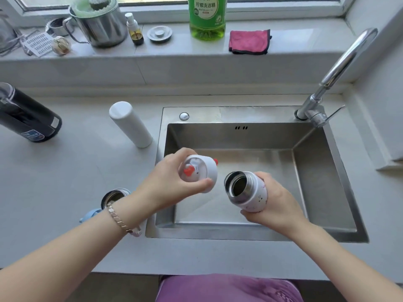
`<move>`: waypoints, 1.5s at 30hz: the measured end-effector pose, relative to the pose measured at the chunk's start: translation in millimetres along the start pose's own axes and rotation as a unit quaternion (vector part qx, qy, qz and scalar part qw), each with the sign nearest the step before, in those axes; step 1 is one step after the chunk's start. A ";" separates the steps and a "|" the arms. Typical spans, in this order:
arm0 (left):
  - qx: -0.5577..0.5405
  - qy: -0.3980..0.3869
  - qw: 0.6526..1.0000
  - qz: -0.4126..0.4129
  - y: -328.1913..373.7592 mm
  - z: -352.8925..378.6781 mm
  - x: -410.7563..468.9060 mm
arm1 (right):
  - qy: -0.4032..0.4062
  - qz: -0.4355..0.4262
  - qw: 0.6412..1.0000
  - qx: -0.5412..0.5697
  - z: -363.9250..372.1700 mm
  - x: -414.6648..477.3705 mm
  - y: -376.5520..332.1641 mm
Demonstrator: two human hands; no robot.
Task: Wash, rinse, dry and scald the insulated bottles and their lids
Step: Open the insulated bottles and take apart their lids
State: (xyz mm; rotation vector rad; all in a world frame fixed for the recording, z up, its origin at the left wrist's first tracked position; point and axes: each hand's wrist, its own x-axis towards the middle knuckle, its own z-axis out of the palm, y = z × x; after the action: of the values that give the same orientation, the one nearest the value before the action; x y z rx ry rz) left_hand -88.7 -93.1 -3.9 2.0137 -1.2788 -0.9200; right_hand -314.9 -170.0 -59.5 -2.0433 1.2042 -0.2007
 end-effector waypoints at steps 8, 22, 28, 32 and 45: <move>0.240 0.041 0.968 -0.064 -24.8 -24.9 -6.2 | -0.121 0.061 0.897 -0.420 -9.9 29.5 15.1; 0.196 0.097 0.970 -0.107 -50.5 -61.7 -3.6 | -0.289 0.130 0.708 -0.632 -4.8 60.9 -19.3; 0.194 0.078 0.971 -0.114 -55.8 -75.1 4.7 | -0.291 0.142 0.712 -0.623 0.9 58.6 -18.2; 0.210 0.071 0.966 -0.133 -80.0 -97.9 8.8 | -0.251 0.126 0.810 -0.515 23.0 76.4 -29.2; 0.265 0.007 0.941 -0.211 -215.3 -123.1 23.1 | -0.073 -0.036 0.983 0.165 192.1 145.4 -120.3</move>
State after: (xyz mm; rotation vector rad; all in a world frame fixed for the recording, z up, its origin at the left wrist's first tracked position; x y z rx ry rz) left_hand 129.1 -20.7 -100.8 2.7908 -1.1955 -0.7933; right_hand -61.4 -153.7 -148.7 -1.7798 0.9378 -0.2612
